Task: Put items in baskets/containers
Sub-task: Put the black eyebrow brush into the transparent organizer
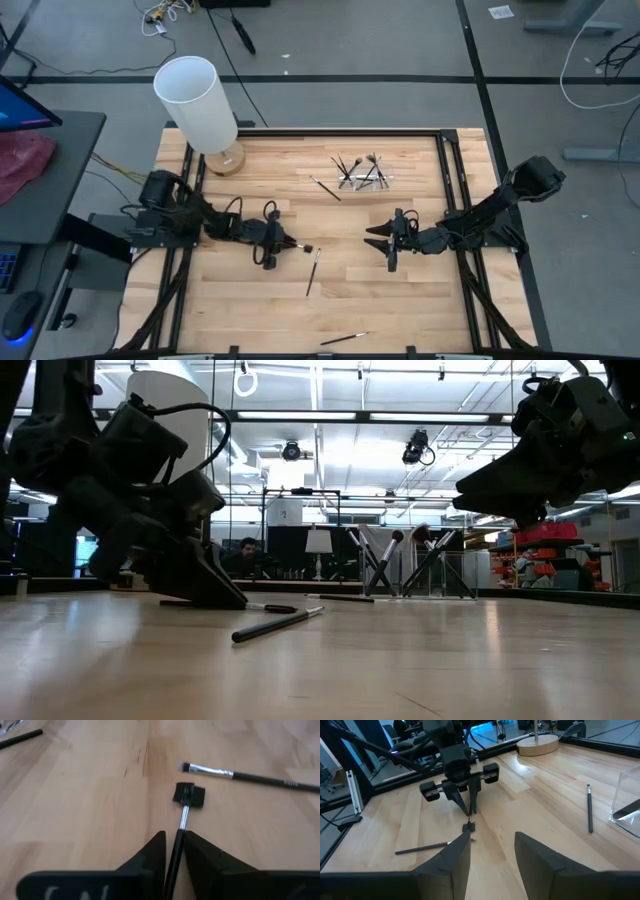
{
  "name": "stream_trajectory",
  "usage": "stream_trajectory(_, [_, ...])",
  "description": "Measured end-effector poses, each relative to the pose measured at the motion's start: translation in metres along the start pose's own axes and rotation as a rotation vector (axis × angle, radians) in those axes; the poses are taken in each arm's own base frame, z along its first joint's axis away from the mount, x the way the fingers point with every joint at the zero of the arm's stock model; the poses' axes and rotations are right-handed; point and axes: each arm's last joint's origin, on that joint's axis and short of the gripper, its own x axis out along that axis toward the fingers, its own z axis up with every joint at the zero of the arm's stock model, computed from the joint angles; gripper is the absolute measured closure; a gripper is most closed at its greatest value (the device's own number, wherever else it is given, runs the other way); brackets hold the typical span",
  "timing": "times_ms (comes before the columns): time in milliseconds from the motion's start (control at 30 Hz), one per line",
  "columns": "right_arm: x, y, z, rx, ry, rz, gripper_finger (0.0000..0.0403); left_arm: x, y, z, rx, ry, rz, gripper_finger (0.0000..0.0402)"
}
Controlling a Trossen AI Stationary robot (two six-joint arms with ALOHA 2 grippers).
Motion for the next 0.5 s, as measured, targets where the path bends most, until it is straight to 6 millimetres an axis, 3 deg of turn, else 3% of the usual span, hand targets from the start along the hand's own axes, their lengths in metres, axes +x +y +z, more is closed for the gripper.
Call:
stream_trajectory(333, [0.0000,-0.0001,0.0000,0.000,0.000,-0.001,0.0246,0.0050,-0.0004,-0.0055,-0.015,-0.007,-0.028,0.0387])
stream_trajectory(500, [0.0000,0.0000,0.0000,0.000,0.000,0.000,0.0246,0.0049,-0.0006,-0.0054,-0.040,-0.008,-0.034,0.0388])
